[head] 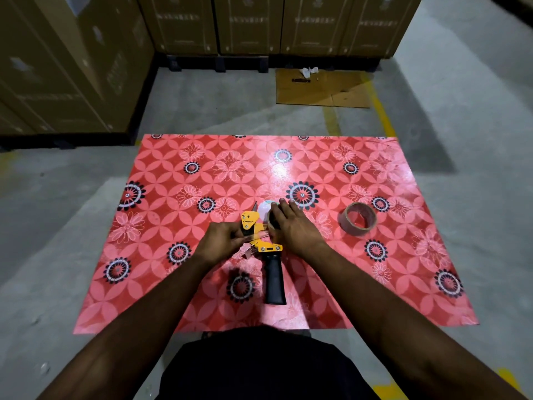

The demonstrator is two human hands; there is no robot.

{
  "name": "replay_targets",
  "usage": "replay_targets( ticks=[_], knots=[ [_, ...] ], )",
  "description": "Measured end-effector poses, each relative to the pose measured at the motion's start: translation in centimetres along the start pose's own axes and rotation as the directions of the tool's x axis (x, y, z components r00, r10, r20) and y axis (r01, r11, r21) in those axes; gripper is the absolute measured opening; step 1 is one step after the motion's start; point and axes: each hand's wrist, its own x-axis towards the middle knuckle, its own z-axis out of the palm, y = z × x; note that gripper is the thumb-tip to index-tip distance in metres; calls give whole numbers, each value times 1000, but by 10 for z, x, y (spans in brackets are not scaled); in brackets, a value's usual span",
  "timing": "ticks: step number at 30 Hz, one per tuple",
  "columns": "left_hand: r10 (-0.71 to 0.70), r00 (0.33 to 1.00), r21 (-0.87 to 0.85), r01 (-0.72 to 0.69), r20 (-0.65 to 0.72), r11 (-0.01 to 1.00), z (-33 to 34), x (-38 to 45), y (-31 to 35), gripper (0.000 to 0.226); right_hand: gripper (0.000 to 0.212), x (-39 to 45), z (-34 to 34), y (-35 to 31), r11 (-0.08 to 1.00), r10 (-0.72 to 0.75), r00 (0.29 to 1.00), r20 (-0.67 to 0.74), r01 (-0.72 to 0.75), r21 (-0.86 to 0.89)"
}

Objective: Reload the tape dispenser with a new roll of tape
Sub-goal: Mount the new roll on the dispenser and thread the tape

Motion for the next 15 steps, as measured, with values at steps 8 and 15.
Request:
replay_targets(
  ticks=[8,15],
  knots=[
    [59,994,-7,-58,92,998,-15,-5,5,18,66,15,-9,13,997,-65,989,132,59,52],
    [-36,999,-117,33,-30,993,5,-20,5,22,71,16,0,4,999,16,994,106,-21,50]
  ],
)
